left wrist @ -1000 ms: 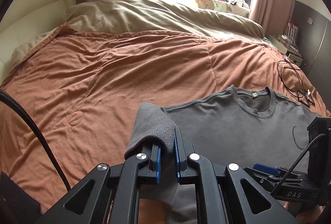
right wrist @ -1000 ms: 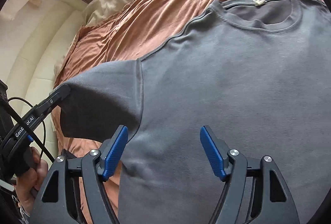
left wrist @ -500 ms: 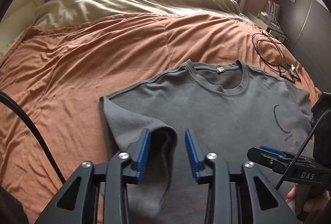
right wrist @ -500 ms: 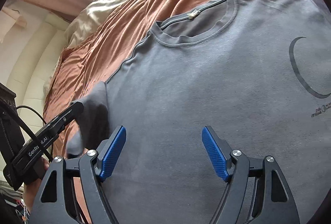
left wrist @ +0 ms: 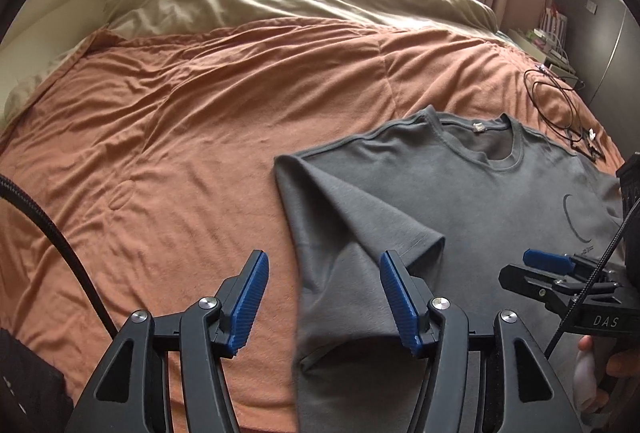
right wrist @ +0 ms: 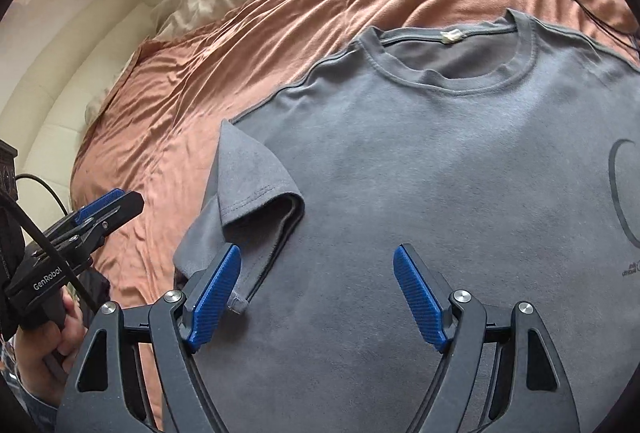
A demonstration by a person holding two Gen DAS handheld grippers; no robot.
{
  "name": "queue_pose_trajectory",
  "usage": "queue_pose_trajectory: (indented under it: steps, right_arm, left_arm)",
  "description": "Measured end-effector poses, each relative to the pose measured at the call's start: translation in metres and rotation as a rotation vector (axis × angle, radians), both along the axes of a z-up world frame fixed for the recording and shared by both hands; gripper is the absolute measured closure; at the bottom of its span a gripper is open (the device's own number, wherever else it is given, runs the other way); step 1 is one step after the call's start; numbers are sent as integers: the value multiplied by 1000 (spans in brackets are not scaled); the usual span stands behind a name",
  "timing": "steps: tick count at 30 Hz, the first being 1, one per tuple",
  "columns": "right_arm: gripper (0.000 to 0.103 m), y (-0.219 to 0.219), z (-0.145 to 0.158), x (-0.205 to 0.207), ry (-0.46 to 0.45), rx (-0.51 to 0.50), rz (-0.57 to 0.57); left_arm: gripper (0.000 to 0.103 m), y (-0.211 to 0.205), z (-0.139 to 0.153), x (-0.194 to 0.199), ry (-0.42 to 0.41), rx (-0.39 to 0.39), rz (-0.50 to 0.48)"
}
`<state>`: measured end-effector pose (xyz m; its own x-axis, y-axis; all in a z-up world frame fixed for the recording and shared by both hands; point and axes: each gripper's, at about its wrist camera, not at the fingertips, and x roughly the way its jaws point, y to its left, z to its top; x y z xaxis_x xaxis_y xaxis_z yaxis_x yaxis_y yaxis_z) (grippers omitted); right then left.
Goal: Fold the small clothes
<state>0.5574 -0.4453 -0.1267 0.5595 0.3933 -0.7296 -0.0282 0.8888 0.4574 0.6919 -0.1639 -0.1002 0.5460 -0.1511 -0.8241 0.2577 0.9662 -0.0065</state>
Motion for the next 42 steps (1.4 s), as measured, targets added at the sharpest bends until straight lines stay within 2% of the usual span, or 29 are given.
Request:
queue_pose_trajectory:
  steps: [8, 13, 17, 22, 27, 28, 30, 35, 40, 42]
  right_arm:
    - [25, 60, -4, 32, -26, -307, 185]
    - [25, 85, -23, 52, -6, -427, 244]
    - [25, 102, -31, 64, -18, -456, 270]
    - [25, 94, -32, 84, -35, -400, 212]
    - [27, 58, -28, 100, -27, -295, 46]
    - [30, 50, -28, 102, -24, -280, 7]
    - [53, 39, -28, 104, -16, -254, -27]
    - [56, 27, -28, 97, -6, -202, -21]
    - [56, 25, -33, 82, 52, -34, 30]
    - [56, 26, -36, 78, 66, -31, 34]
  left_arm:
    - [43, 32, -26, 0, 49, -16, 40]
    - [43, 37, -46, 2, 90, -22, 47]
    - [43, 41, -58, 5, 108, -28, 46]
    - [43, 44, -65, 8, 116, -25, 53]
    - [43, 45, -67, 11, 122, -20, 54]
    - [43, 45, -66, 11, 121, -20, 54]
    - [43, 46, -64, 12, 114, -23, 51]
    - [43, 46, -56, 11, 96, -20, 46]
    - [43, 45, -52, 2, 100, -31, 38]
    - [43, 45, -51, -3, 97, -31, 38]
